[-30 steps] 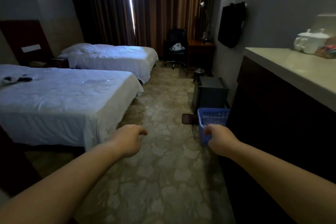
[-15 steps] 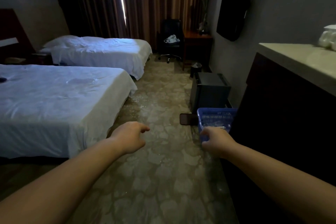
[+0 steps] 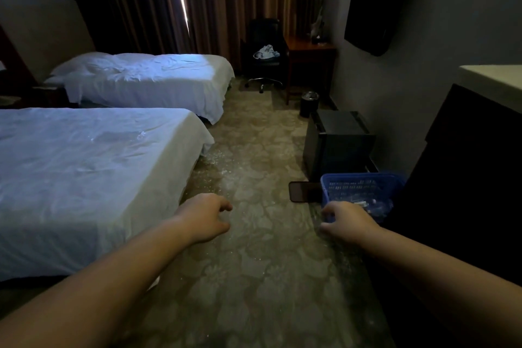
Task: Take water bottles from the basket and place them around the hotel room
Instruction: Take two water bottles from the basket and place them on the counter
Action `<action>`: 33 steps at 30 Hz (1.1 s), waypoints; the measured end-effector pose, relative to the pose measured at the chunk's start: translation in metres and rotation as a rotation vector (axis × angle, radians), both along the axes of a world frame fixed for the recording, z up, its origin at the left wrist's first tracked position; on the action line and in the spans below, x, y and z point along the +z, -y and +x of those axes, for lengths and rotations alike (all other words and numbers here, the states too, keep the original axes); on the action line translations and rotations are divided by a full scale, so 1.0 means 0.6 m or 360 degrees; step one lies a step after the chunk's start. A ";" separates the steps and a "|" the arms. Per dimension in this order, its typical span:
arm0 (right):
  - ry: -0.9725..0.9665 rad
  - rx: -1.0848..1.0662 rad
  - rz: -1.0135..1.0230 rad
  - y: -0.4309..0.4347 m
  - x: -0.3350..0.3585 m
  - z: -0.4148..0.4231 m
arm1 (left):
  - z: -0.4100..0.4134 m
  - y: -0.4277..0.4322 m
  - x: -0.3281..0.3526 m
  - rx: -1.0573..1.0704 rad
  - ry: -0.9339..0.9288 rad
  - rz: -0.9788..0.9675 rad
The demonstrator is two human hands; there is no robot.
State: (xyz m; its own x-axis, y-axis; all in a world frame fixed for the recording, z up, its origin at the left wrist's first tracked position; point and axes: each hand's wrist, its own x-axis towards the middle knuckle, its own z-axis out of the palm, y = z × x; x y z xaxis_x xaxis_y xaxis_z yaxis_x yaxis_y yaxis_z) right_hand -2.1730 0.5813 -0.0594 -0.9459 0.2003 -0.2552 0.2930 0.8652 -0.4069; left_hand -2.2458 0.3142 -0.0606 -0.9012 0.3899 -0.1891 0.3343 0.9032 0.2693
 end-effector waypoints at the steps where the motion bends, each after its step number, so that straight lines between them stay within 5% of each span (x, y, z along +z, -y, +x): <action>1: 0.0009 -0.0005 0.0007 -0.001 -0.002 -0.017 | -0.018 -0.004 -0.001 -0.0012 0.0006 0.0006; 20: 0.0069 -0.0005 -0.0035 -0.233 -0.016 -0.416 | -0.430 -0.252 -0.007 -0.0019 -0.0159 -0.0100; 33: -0.0036 -0.0354 -0.0090 -0.439 -0.074 -0.615 | -0.695 -0.432 -0.038 -0.0341 -0.0114 -0.0002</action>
State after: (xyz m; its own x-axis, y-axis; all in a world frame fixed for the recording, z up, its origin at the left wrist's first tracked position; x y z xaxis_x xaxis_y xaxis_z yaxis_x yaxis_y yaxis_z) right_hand -2.5421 0.8449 -0.1035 -0.8857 0.3906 -0.2510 0.4642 0.7558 -0.4618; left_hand -2.6628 0.5735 -0.0835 -0.8089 0.5738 -0.1283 0.5367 0.8097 0.2373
